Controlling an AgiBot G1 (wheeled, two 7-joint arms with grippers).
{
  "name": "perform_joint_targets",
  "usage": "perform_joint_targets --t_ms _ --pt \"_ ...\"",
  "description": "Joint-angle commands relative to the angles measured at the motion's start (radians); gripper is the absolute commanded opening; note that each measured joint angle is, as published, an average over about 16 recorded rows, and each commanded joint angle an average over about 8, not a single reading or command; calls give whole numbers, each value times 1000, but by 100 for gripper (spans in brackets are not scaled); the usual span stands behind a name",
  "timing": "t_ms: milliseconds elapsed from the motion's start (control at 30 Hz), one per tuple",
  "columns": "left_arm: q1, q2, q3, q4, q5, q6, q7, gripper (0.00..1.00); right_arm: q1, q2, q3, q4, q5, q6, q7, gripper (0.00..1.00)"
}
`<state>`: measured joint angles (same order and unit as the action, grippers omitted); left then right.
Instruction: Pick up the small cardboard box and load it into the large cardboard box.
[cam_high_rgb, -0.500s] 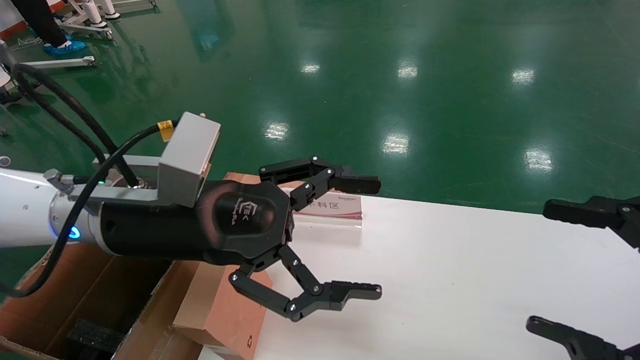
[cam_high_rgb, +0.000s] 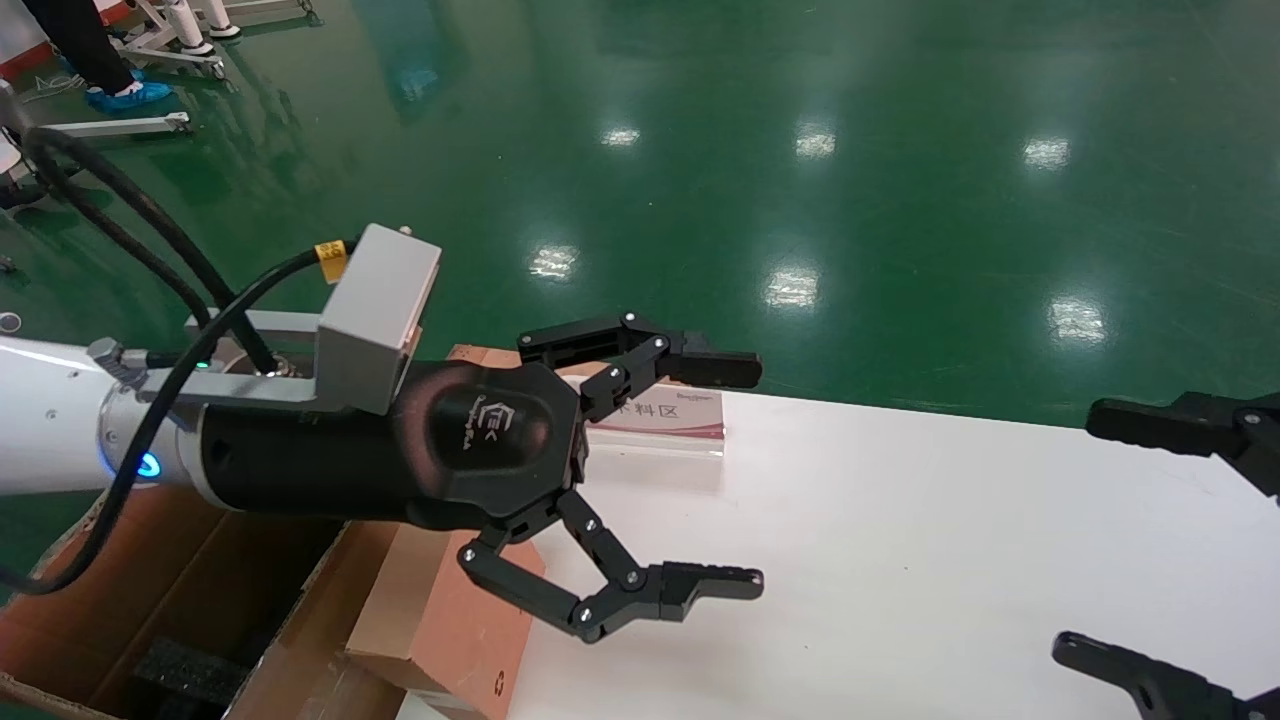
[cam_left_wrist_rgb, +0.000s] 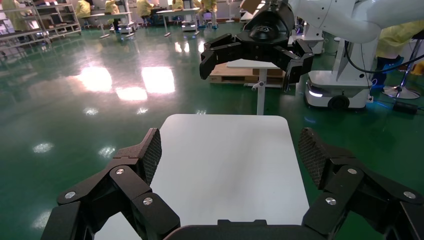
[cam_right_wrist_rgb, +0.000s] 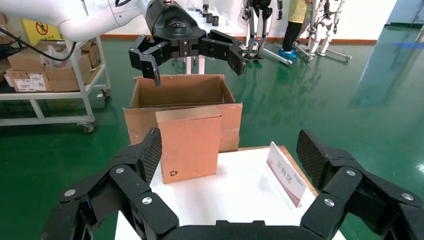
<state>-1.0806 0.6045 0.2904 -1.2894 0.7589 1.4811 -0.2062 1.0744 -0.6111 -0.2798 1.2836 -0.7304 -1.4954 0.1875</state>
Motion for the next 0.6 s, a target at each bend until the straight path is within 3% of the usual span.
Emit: perform_joint_targets --t_ms 33,267,600 --pt "2 0 -1 2 -3 1 4 100 0 0 0 0 0 0 0 100" --pt "-58 -27 65 -34 162 -61 -118 100 0 0 -1 -1 0 0 0 100" --pt "-322 2 245 -61 593 -17 -420 100 1 0 -1 -1 1 0 -1 100"
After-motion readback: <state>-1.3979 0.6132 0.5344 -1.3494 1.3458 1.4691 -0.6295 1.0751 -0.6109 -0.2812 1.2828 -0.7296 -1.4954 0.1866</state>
